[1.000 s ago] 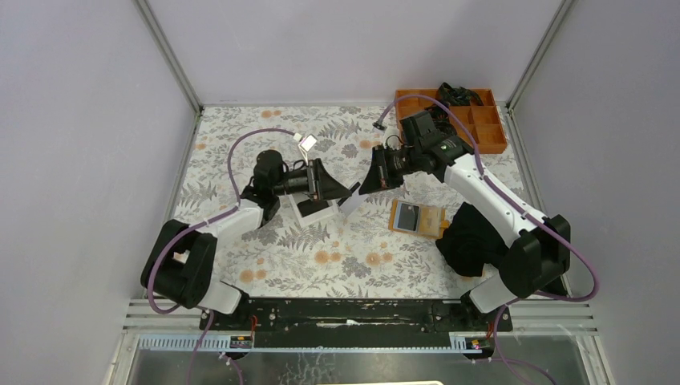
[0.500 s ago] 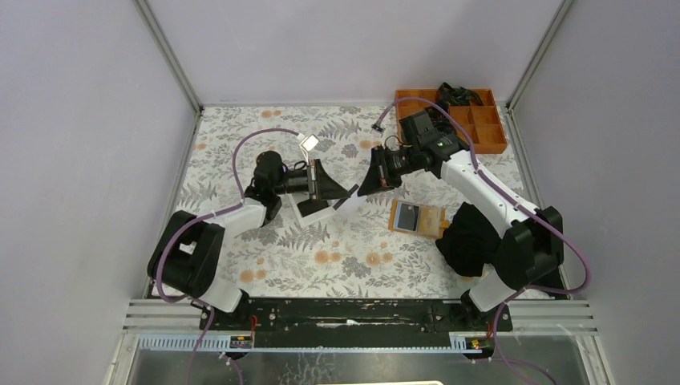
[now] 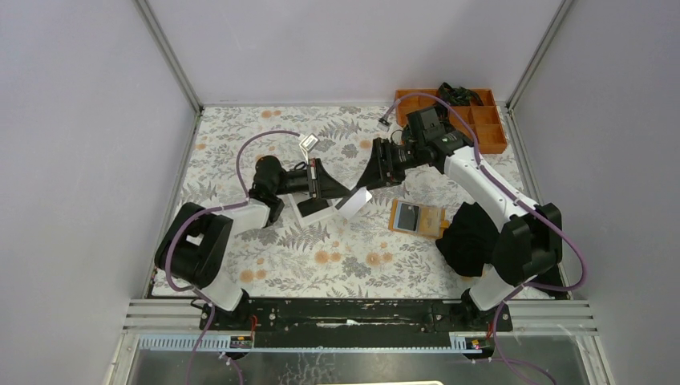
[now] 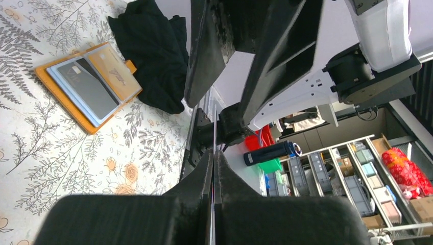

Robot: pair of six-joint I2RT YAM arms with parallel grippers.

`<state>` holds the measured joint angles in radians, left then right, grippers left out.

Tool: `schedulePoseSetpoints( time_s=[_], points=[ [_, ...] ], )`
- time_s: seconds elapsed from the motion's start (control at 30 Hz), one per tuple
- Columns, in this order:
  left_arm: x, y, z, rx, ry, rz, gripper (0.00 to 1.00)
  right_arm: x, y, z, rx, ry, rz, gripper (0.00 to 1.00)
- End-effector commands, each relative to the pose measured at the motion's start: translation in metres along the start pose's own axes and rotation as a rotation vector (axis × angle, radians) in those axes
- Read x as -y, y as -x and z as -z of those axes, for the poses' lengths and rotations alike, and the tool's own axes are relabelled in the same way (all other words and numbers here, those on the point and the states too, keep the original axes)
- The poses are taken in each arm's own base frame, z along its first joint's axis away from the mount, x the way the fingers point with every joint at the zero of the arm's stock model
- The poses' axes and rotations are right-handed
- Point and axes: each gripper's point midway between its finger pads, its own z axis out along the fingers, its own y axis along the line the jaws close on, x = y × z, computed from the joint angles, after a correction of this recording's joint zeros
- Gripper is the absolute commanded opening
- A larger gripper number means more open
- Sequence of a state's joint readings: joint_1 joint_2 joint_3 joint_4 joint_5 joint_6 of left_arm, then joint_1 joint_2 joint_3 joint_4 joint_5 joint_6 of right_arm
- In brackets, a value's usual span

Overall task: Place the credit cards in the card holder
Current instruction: Pick up the credit card from the storage box, then turn over the card slot in the card holder.

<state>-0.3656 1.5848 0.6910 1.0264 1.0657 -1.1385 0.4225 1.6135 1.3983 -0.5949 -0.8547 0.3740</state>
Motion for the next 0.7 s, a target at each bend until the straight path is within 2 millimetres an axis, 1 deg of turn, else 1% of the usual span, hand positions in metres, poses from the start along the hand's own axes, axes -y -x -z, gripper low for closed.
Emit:
schedulePoseSetpoints(
  time_s=[0.0,0.07,0.1,0.17,0.23,0.33,0.43,0.53,0.6,0.67],
  points=[
    [0.004,0.011,-0.002,0.077,-0.015,-0.025,0.0,-0.013,0.027,0.013,0.108,-0.014,0.075,0.59],
    [-0.005,0.017,-0.002,0.119,0.042,-0.029,0.0,-0.009,0.03,0.017,0.139,-0.062,0.085,0.66],
    [-0.016,0.017,-0.003,0.129,0.099,-0.007,0.0,-0.002,0.032,0.02,0.162,-0.109,0.089,0.67],
    [-0.031,0.021,-0.004,0.164,0.206,-0.019,0.0,0.006,0.035,0.026,0.199,-0.174,0.106,0.67],
    [-0.045,0.022,-0.005,0.195,0.322,-0.026,0.0,0.022,0.035,0.032,0.238,-0.274,0.094,0.67],
    [-0.061,0.02,-0.008,0.237,0.444,-0.025,0.0,0.045,0.036,0.052,0.341,-0.436,0.068,0.67],
    [-0.07,0.013,-0.014,0.262,0.501,-0.009,0.0,0.068,0.034,0.075,0.453,-0.594,0.032,0.67],
    [-0.075,0.006,-0.023,0.262,0.547,-0.013,0.0,0.092,0.023,0.092,0.504,-0.729,-0.029,0.64],
    [-0.077,0.002,-0.027,0.261,0.57,-0.011,0.0,0.111,0.007,0.095,0.485,-0.803,-0.083,0.59],
    [-0.079,-0.002,-0.031,0.257,0.58,-0.009,0.0,0.128,-0.01,0.094,0.452,-0.856,-0.138,0.57]
  ],
)
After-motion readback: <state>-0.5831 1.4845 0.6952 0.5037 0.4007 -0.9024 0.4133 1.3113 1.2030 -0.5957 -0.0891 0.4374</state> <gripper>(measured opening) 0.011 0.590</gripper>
